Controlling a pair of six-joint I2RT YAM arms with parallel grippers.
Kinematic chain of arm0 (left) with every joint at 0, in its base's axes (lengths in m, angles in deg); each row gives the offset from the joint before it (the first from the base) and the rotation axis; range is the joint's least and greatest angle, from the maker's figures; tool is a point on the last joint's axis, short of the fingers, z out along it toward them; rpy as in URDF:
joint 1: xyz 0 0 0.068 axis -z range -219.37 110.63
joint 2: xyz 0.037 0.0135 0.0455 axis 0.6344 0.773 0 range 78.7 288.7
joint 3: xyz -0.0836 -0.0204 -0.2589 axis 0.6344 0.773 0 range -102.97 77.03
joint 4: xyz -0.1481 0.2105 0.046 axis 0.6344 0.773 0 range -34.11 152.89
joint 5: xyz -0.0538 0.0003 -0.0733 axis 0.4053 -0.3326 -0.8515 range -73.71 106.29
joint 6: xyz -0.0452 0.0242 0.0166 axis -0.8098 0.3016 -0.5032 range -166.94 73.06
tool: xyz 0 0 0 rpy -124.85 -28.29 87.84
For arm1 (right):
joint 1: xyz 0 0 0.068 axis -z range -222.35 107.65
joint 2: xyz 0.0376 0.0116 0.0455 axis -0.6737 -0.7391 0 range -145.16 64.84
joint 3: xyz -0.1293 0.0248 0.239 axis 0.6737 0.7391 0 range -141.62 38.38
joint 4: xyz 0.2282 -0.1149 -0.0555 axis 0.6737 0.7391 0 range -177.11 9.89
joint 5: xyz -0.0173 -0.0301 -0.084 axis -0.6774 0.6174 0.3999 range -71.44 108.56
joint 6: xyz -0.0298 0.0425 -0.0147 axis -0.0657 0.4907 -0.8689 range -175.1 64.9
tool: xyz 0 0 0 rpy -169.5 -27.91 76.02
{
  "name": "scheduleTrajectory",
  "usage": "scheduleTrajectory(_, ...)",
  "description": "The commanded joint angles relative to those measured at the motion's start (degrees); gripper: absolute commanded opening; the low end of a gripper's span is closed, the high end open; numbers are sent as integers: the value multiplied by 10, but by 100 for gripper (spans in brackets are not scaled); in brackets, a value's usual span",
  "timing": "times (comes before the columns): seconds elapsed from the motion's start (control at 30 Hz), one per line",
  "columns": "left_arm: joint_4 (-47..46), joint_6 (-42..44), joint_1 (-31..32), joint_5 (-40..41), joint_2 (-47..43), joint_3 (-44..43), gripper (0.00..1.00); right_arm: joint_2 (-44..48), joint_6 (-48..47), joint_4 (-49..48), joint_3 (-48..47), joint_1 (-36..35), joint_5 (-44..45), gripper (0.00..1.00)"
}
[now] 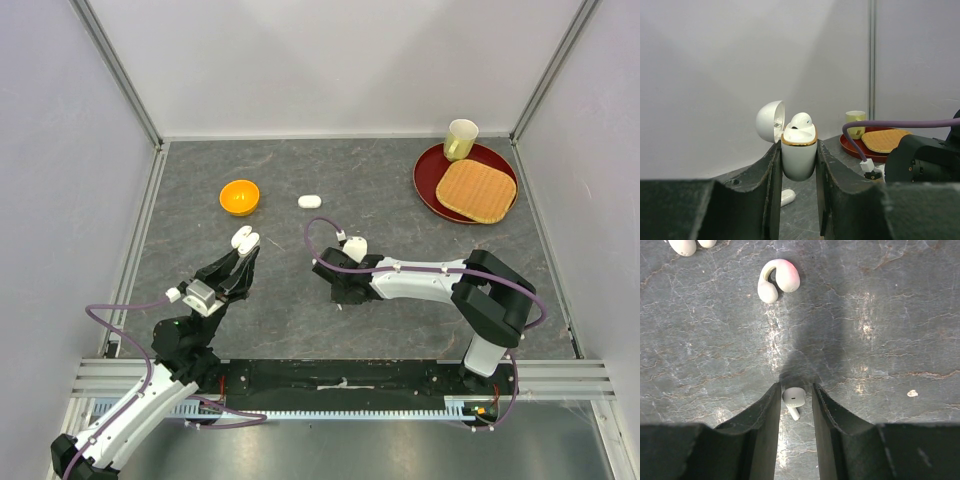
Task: Insert the wireless bluetooth earbuds into the charging case
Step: Pick up the earbud from the center of the board.
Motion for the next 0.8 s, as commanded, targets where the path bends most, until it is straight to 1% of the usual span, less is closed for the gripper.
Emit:
scheduleTrajectory(0.0, -15, 20, -2, 13, 2, 27, 2, -11, -2, 21, 0, -5, -15, 37)
scheduleTrajectory(0.1, -16, 20, -2, 13, 1, 27, 2, -13, -2, 20, 1, -5, -15, 36)
scheduleTrajectory(0.13, -15, 20, -2, 13, 0, 28, 2, -13, -2, 20, 2, -5, -17, 34)
scheduleTrajectory(0.33, -14, 20, -2, 14, -2, 28, 2, -11, 1, 19, 1, -7, -18, 34)
scheduleTrajectory(0.37, -12, 19, -3, 14, -2, 27, 2, -10, 2, 20, 1, -8, -18, 36)
scheduleTrajectory(0.4, -13, 20, -2, 14, -3, 28, 2, -10, 4, 20, 2, -7, -19, 41)
scheduleTrajectory(0.47, -12, 20, -2, 15, -3, 28, 2, -9, 8, 20, 3, -8, -20, 44)
scheduleTrajectory(0.77, -7, 21, -2, 17, -8, 27, 2, -1, 26, 30, 3, -15, -17, 45)
